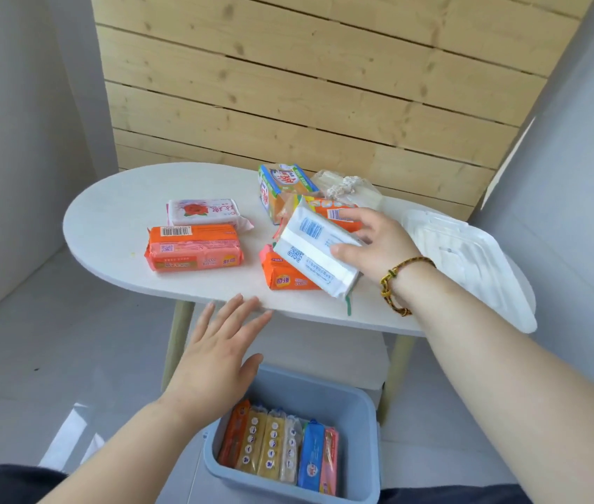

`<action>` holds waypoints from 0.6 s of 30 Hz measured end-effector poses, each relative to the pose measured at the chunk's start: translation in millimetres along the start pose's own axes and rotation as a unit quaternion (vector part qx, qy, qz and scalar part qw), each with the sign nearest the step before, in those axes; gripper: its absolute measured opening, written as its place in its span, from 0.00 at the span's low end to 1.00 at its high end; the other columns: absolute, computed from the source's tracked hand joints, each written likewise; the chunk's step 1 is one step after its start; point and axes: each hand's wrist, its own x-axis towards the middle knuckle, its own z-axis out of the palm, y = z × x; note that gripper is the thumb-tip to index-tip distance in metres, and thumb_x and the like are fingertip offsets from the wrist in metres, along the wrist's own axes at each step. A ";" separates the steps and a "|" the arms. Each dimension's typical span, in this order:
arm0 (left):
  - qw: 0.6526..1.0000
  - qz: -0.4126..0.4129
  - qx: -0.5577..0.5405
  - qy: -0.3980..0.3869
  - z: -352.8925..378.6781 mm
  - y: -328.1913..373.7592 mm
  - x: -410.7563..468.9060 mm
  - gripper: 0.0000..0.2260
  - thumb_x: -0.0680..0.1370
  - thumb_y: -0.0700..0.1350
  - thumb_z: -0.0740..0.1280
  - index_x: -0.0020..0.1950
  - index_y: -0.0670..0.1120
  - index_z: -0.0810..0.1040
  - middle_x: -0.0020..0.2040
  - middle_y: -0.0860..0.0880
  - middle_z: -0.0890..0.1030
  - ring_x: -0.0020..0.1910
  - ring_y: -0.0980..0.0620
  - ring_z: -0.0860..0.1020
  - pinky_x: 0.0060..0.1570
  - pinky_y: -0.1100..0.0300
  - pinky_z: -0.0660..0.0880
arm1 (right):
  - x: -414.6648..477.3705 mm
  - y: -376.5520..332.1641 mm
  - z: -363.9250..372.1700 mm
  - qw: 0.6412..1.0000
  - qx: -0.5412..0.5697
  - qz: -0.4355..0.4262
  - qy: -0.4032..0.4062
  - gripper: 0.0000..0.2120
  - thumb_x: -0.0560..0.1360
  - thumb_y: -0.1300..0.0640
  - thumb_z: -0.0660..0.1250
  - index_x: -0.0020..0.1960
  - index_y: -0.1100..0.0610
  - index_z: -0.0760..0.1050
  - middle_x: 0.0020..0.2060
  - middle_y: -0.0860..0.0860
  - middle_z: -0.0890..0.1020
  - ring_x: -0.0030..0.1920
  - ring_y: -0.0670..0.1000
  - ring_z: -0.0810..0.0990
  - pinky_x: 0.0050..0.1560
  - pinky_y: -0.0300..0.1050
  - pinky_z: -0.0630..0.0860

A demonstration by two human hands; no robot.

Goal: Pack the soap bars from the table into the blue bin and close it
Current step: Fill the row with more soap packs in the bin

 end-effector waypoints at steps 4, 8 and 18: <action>0.996 -0.034 -0.076 0.017 9.7 8.5 -8.5 0.23 0.77 0.44 0.62 0.71 0.53 0.61 0.76 0.52 0.52 0.75 0.52 0.47 0.73 0.58 0.43 | -43.8 19.8 -20.2 0.998 0.048 0.015 -0.047 0.15 0.71 0.66 0.68 0.53 0.50 0.76 0.44 0.50 0.79 0.43 0.46 0.77 0.37 0.25 0.72; 0.994 -0.070 -0.064 -0.055 37.7 5.6 -20.9 0.22 0.78 0.45 0.60 0.72 0.53 0.60 0.76 0.50 0.52 0.74 0.48 0.54 0.73 0.53 0.51 | -76.8 52.8 -26.9 0.993 0.008 0.054 -0.106 0.15 0.71 0.65 0.69 0.48 0.47 0.75 0.44 0.45 0.79 0.44 0.42 0.77 0.44 0.28 0.71; 0.951 -0.083 0.037 -0.296 105.5 -9.0 -31.4 0.26 0.79 0.52 0.56 0.74 0.53 0.50 0.77 0.52 0.50 0.75 0.52 0.48 0.74 0.55 0.45 | -78.5 185.1 59.0 0.923 -0.185 0.282 -0.187 0.17 0.75 0.62 0.60 0.63 0.54 0.72 0.60 0.53 0.78 0.58 0.54 0.77 0.54 0.43 0.74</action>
